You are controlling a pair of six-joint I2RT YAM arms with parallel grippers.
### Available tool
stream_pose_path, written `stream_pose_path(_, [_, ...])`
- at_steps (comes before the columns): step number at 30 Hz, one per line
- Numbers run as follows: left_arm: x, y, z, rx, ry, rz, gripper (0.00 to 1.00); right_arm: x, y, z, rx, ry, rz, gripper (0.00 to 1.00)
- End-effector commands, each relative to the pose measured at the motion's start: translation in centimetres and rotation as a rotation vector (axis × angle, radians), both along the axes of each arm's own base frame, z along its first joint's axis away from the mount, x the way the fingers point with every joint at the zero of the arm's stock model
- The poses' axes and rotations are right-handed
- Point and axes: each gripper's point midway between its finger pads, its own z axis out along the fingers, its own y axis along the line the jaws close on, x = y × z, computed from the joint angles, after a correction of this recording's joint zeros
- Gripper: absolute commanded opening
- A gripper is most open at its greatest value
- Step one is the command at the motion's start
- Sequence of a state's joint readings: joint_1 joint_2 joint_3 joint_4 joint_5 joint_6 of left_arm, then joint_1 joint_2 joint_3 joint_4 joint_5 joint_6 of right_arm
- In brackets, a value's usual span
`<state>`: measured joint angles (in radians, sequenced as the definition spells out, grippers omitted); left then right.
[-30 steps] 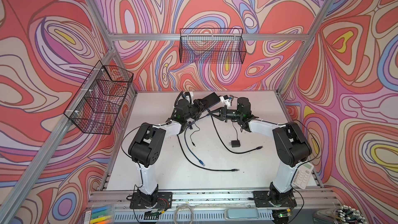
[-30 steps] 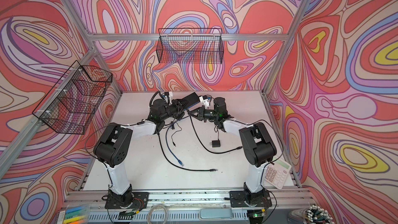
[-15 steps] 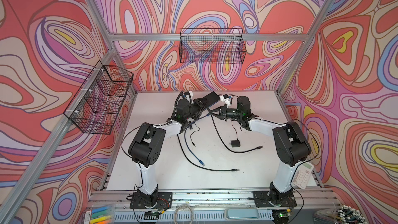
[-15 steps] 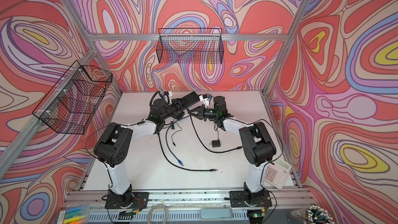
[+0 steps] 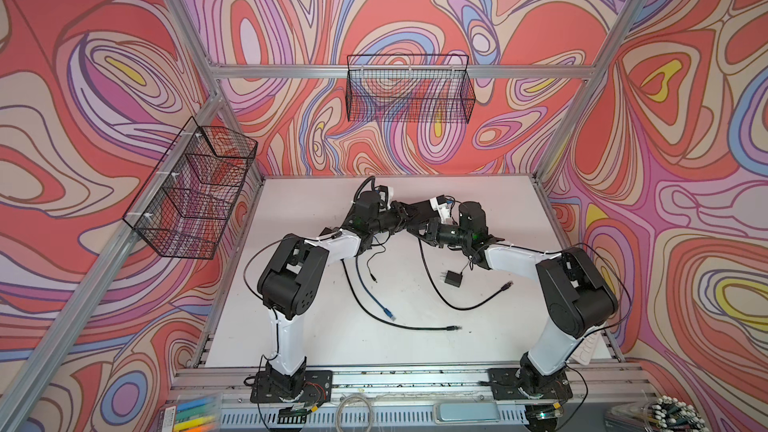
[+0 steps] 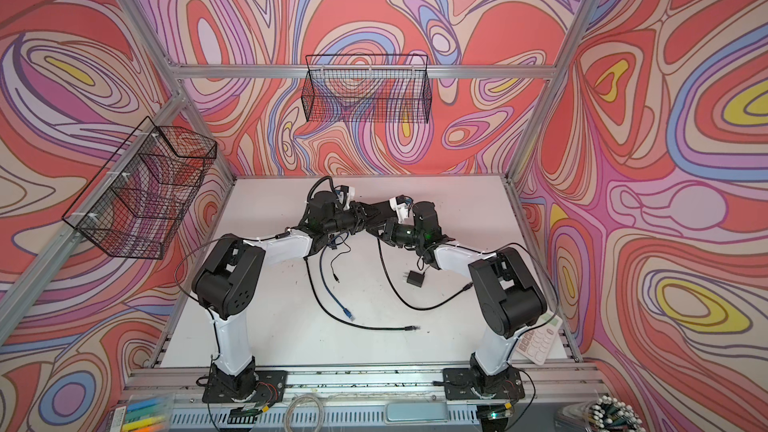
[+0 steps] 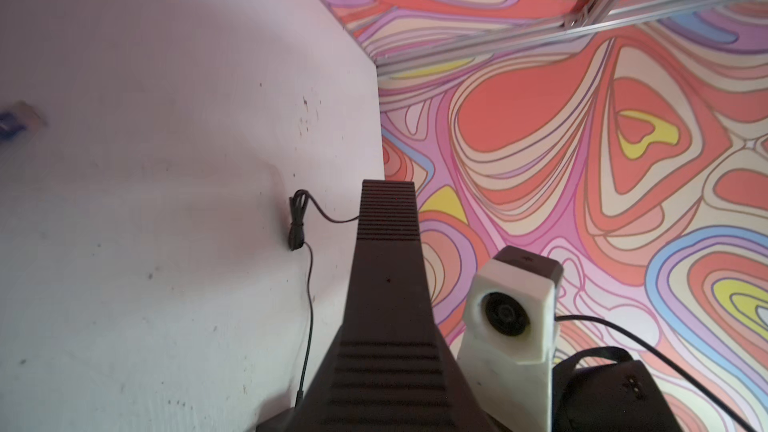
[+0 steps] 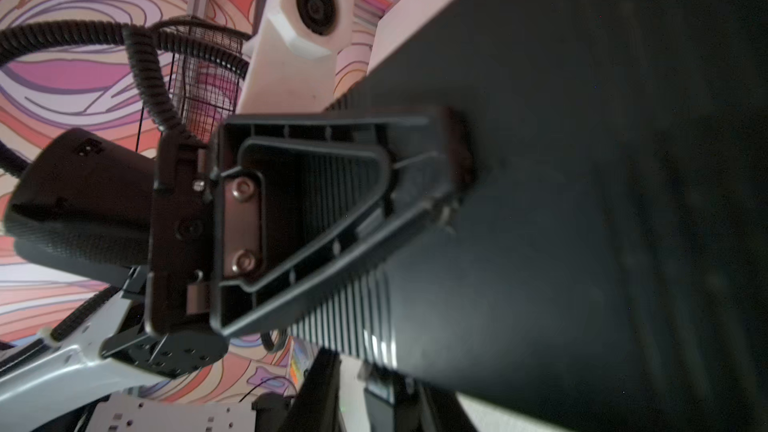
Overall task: Insert the plug into the switch port
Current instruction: 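Open the right gripper off the black plug and withdraw down toward the table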
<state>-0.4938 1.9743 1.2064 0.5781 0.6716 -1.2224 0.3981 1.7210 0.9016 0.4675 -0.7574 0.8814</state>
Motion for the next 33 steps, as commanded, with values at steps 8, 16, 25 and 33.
stream_pose_path(8, [0.2, -1.7, -0.1, 0.047, -0.008, -0.092, 0.03, -2.3, -2.2, 1.8, -0.16, -0.142, -0.056, 0.49])
stream_pose_path(16, [1.5, -0.8, -0.1, 0.071, -0.016, -0.058, 0.03, -3.8, -6.2, 0.8, -0.442, -0.096, -0.135, 0.56])
stream_pose_path(25, [3.3, 1.1, 1.0, 0.102, -0.036, -0.013, 0.03, -5.7, -9.0, 1.0, -0.564, -0.068, -0.214, 0.52])
stream_pose_path(33, [5.6, 2.7, 2.7, 0.149, -0.061, 0.012, 0.04, -7.0, -4.5, -0.7, -0.705, -0.109, -0.133, 0.52])
